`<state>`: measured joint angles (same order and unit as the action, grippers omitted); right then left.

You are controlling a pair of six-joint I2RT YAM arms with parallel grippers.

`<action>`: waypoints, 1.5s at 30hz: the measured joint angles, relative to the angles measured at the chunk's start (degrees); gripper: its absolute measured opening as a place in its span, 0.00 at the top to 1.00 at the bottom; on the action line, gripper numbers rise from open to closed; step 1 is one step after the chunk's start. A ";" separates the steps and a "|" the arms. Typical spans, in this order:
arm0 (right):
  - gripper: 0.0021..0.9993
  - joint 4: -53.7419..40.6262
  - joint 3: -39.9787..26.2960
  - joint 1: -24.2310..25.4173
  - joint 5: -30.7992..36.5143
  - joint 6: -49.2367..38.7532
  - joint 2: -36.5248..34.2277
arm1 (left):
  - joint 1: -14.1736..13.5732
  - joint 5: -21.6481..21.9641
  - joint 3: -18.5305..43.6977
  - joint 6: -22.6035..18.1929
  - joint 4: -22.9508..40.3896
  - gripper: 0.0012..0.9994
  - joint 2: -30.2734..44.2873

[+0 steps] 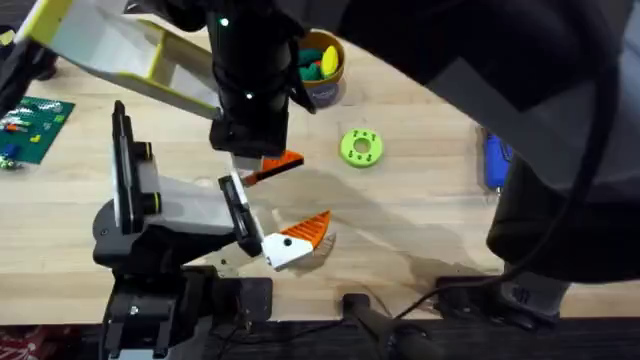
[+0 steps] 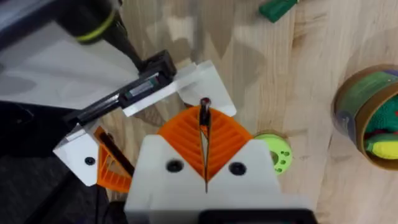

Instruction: Pick up the gripper from the table and insert it into the empty holder that is missing its gripper. Then pick up a screw, insert it into the mounting hole, and use the screwdriver to tighten it. Finally, clean up the table by picking up the vegetable and placing it into the bucket.

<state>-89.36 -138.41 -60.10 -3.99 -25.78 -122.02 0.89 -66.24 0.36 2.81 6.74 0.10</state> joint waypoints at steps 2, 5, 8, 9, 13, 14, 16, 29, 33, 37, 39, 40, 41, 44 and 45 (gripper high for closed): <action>0.99 0.00 0.00 0.00 0.00 0.00 0.00 | 0.00 0.00 0.00 0.00 -0.02 0.02 0.00; 0.99 0.00 0.00 0.00 0.00 0.00 0.00 | 0.00 0.00 0.00 0.00 0.00 0.02 0.00; 0.99 0.00 0.00 0.00 0.00 -0.02 0.00 | 0.00 0.00 0.00 0.00 0.00 0.02 0.00; 0.99 0.00 0.00 0.00 0.00 -0.02 0.00 | 0.00 0.00 0.00 0.00 -0.02 0.02 0.00; 0.99 0.00 0.00 0.00 0.00 -0.02 0.00 | 0.00 0.00 0.00 0.00 -0.02 0.02 0.00; 0.99 0.00 0.00 0.00 0.00 -0.02 0.00 | 0.00 0.00 0.00 0.00 -0.02 0.02 0.00; 0.99 0.00 0.00 0.00 0.00 -0.02 0.00 | 0.00 0.00 0.00 0.00 -0.02 0.02 0.00; 0.99 0.02 0.00 0.00 0.02 -0.44 -2.38 | 0.00 -0.02 0.00 0.46 0.09 0.02 0.02; 0.99 0.00 0.00 0.02 0.00 -0.42 -2.36 | 0.00 -0.04 0.00 0.59 0.07 0.02 0.04; 0.99 0.00 0.00 0.04 -0.02 -0.44 -2.38 | 0.00 -0.04 0.00 0.59 0.07 0.02 0.07; 0.99 0.00 0.00 0.04 -0.02 -0.42 -2.38 | 0.00 -0.04 0.00 0.61 0.07 0.02 0.04; 0.99 0.00 0.00 0.04 -0.02 -0.44 -2.38 | 0.00 -0.04 0.00 0.59 0.05 0.02 0.07; 0.99 0.00 0.00 0.07 -0.04 -0.42 -2.38 | 0.00 -0.04 0.00 0.59 0.05 0.02 0.07; 0.99 -0.02 0.00 0.07 -0.04 -0.44 -2.38 | 0.00 -0.04 0.00 0.59 0.05 0.02 0.04; 0.99 0.00 0.00 0.04 -0.06 -0.44 -2.36 | 0.00 -0.04 0.00 0.61 0.07 0.02 0.04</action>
<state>-89.36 -138.41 -60.05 -4.05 -26.22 -124.38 0.89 -66.28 0.36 3.42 6.81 0.14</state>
